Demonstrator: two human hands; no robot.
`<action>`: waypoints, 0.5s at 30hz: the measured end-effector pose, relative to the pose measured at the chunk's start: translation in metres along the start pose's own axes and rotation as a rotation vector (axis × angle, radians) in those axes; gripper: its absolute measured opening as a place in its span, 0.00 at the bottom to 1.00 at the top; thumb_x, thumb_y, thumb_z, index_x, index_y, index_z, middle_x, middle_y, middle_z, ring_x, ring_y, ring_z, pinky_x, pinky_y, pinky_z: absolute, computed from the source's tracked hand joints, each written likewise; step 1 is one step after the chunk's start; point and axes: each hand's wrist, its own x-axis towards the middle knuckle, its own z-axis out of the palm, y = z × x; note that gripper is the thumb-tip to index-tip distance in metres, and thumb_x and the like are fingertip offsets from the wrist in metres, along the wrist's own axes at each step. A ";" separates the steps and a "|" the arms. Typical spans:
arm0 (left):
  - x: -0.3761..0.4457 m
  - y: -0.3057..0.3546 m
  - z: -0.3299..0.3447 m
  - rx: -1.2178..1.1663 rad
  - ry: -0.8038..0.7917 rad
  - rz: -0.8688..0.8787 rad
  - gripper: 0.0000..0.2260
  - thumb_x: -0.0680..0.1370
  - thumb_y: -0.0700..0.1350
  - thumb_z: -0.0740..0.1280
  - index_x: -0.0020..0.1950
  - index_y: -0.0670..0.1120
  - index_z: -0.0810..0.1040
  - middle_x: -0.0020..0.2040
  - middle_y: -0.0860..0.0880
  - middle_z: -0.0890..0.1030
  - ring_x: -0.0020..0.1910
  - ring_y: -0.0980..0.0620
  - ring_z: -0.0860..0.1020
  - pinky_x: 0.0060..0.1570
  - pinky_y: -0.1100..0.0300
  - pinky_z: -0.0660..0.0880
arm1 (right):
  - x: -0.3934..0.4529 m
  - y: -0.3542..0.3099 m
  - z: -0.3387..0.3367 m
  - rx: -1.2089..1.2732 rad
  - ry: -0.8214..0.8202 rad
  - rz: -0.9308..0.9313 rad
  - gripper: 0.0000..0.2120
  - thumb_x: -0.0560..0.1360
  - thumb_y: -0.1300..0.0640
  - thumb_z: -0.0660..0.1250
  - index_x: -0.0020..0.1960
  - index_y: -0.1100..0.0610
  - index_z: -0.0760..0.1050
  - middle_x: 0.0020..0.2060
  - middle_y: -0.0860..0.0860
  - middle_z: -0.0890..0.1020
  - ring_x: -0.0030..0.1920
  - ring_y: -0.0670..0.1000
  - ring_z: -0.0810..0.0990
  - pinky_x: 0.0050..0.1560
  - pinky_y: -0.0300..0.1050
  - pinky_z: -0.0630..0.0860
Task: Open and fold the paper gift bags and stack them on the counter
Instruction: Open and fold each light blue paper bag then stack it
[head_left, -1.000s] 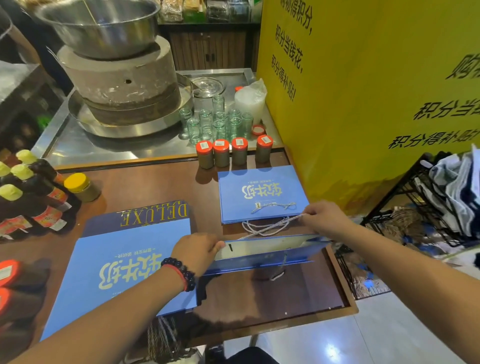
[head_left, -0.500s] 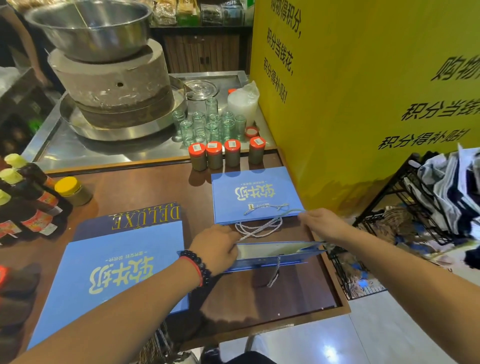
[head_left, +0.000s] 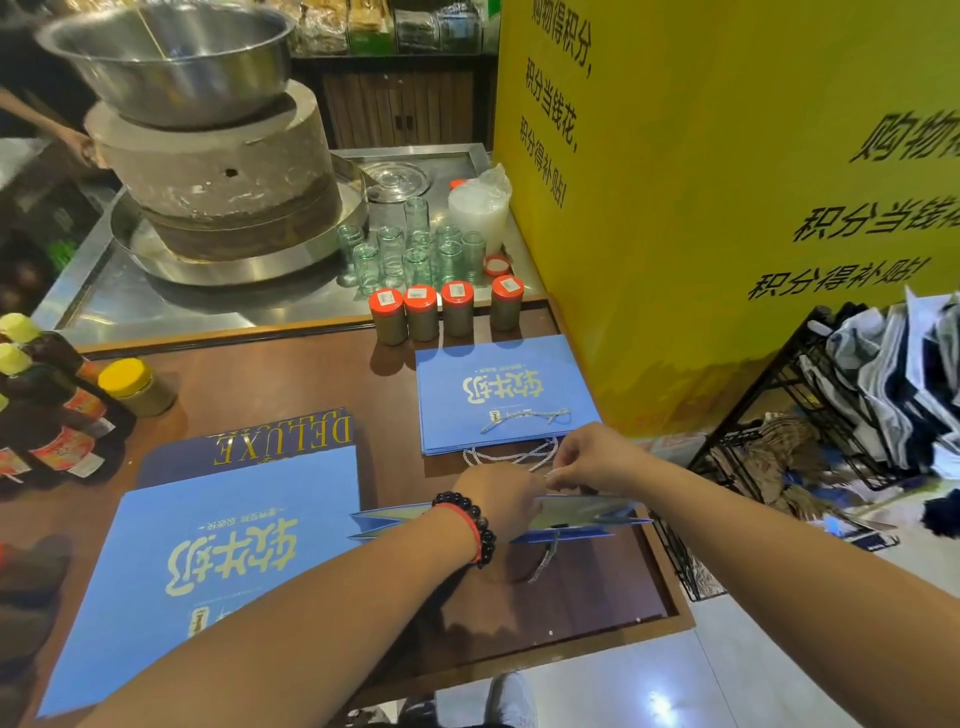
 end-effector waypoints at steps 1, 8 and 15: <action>0.001 0.000 0.000 -0.009 -0.014 -0.003 0.10 0.82 0.46 0.55 0.55 0.47 0.75 0.46 0.46 0.77 0.47 0.44 0.78 0.38 0.54 0.69 | -0.001 -0.001 -0.001 -0.025 -0.004 -0.001 0.09 0.70 0.54 0.77 0.36 0.57 0.82 0.26 0.48 0.80 0.27 0.43 0.76 0.29 0.36 0.72; -0.007 -0.003 -0.003 -0.055 -0.022 -0.012 0.10 0.82 0.46 0.54 0.61 0.50 0.70 0.48 0.45 0.79 0.46 0.43 0.78 0.40 0.52 0.73 | -0.004 -0.002 -0.003 -0.055 -0.109 -0.044 0.05 0.76 0.60 0.70 0.51 0.55 0.83 0.38 0.47 0.82 0.35 0.41 0.77 0.30 0.26 0.69; -0.009 -0.005 0.001 -0.056 -0.072 -0.091 0.13 0.82 0.49 0.55 0.56 0.48 0.77 0.50 0.48 0.81 0.47 0.45 0.79 0.44 0.52 0.77 | 0.000 -0.004 0.004 0.091 -0.115 -0.019 0.09 0.73 0.63 0.72 0.51 0.56 0.76 0.41 0.53 0.81 0.35 0.45 0.77 0.35 0.34 0.73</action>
